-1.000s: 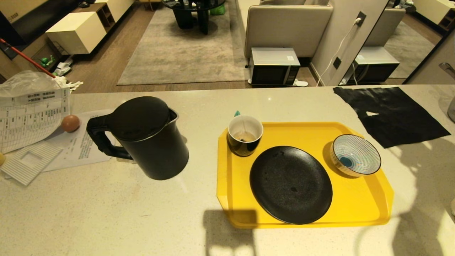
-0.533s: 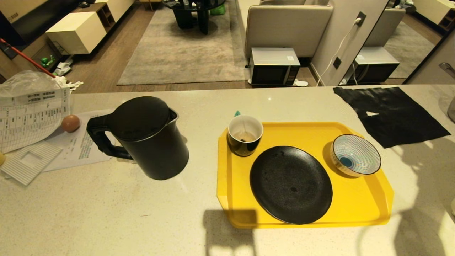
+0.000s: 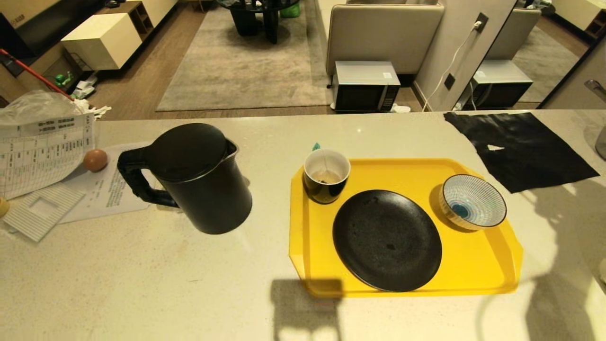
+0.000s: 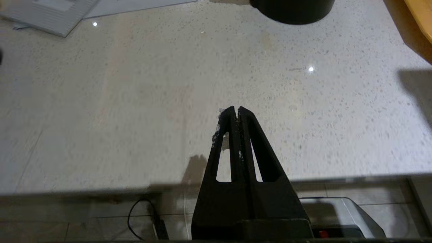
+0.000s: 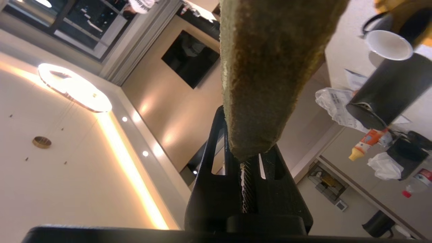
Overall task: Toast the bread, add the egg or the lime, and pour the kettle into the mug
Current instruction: Put the bread slices in the toaster
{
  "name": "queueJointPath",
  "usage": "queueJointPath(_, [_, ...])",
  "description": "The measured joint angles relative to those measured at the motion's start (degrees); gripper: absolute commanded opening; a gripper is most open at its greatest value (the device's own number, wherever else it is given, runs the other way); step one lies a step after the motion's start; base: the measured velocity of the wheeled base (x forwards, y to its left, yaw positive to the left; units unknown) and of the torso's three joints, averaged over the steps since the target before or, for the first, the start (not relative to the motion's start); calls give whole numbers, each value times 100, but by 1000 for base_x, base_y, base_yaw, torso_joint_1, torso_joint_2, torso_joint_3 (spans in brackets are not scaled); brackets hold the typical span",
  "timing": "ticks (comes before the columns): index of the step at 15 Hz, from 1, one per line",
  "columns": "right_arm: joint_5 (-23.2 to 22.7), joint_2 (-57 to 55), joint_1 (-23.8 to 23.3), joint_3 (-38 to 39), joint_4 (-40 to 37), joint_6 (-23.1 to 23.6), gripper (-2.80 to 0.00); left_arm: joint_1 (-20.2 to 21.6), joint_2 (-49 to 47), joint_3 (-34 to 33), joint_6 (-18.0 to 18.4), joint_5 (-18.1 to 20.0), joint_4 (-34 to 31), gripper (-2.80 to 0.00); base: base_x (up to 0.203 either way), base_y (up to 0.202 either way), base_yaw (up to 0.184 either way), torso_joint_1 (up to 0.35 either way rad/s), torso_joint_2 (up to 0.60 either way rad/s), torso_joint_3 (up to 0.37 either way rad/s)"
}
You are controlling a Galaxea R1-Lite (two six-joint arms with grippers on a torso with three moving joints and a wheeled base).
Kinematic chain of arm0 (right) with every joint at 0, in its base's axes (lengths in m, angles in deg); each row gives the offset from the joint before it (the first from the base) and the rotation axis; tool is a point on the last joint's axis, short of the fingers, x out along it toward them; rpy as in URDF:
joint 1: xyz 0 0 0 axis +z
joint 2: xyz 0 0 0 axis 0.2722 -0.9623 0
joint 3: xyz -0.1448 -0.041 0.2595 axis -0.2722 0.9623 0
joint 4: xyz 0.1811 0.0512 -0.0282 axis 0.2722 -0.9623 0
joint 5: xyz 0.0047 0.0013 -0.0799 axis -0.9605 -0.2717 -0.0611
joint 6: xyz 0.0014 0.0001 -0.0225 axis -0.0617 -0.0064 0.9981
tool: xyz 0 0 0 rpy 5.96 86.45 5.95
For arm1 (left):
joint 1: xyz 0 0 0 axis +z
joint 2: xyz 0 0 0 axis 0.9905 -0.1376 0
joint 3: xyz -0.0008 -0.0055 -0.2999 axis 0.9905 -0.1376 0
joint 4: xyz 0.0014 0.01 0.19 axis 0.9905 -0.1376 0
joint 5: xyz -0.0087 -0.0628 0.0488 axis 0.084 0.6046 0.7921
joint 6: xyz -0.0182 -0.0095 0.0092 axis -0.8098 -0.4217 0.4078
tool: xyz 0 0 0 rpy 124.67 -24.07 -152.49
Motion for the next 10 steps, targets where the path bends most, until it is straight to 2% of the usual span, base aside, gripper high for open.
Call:
queueJointPath(4, [-1, -13, -2, 0, -7, 2, -280, 5, 0, 0, -1, 4, 0, -280, -180, 0, -1, -7, 0, 2])
queueJointPath(10, [-3, -24, -2, 0, -2, 2, -280, -9, 0, 0, -1, 1, 0, -280, -9, 0, 0, 0, 0, 0])
